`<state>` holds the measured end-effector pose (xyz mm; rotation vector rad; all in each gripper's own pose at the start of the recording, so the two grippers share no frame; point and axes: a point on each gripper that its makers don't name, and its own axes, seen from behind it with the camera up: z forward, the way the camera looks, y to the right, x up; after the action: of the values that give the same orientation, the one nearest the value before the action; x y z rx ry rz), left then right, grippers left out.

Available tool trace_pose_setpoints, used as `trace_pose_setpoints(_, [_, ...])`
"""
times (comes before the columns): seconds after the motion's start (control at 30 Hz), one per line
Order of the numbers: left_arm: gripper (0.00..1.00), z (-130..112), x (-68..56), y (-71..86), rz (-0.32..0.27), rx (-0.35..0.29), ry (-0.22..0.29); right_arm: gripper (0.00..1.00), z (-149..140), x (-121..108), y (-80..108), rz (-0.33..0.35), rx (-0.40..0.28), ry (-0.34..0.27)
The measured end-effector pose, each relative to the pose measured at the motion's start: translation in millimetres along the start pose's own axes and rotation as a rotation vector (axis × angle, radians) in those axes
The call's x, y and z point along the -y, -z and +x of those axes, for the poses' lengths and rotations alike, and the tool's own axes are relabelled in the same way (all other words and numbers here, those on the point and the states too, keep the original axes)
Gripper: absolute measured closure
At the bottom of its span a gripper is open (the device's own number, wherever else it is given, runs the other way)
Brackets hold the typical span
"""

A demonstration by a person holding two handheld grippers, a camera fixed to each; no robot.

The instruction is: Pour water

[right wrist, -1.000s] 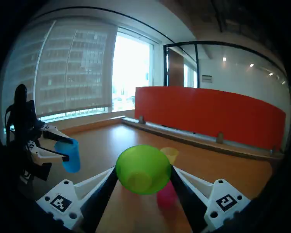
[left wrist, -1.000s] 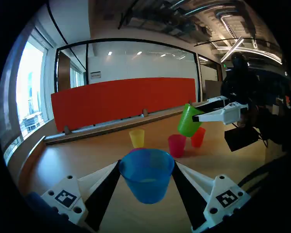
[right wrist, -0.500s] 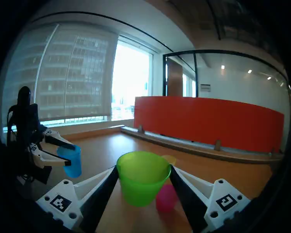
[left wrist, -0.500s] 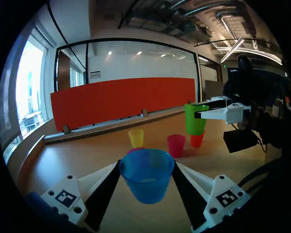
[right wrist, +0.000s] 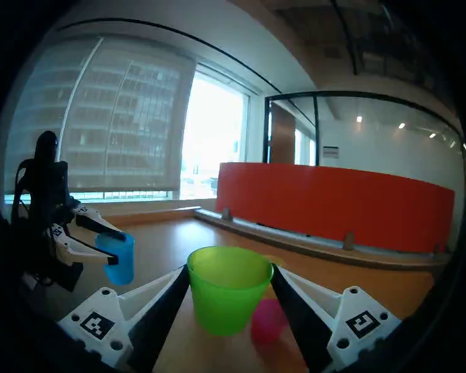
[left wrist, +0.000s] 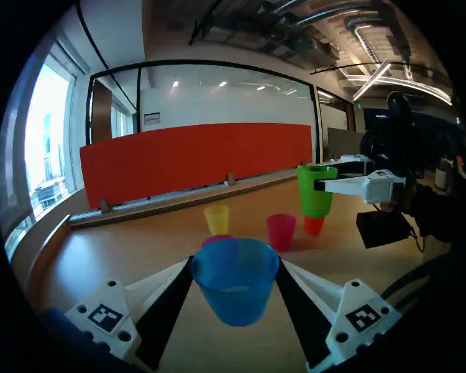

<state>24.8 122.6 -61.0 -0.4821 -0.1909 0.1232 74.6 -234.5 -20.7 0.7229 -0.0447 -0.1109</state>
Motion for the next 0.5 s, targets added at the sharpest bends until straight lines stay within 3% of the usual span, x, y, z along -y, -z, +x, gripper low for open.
trace_pose_setpoints(0.27, [0.11,-2.7,-0.4,-2.4,-0.005,0.006,0.005,0.05,-3.2,3.1,2.0,-0.007,-0.016,0.027])
trace_pose_setpoints(0.5, [0.11,-0.3,-3.0,-5.1,-0.017,0.007,0.002,0.05,-4.1,4.8,3.9,-0.005,-0.030,0.005])
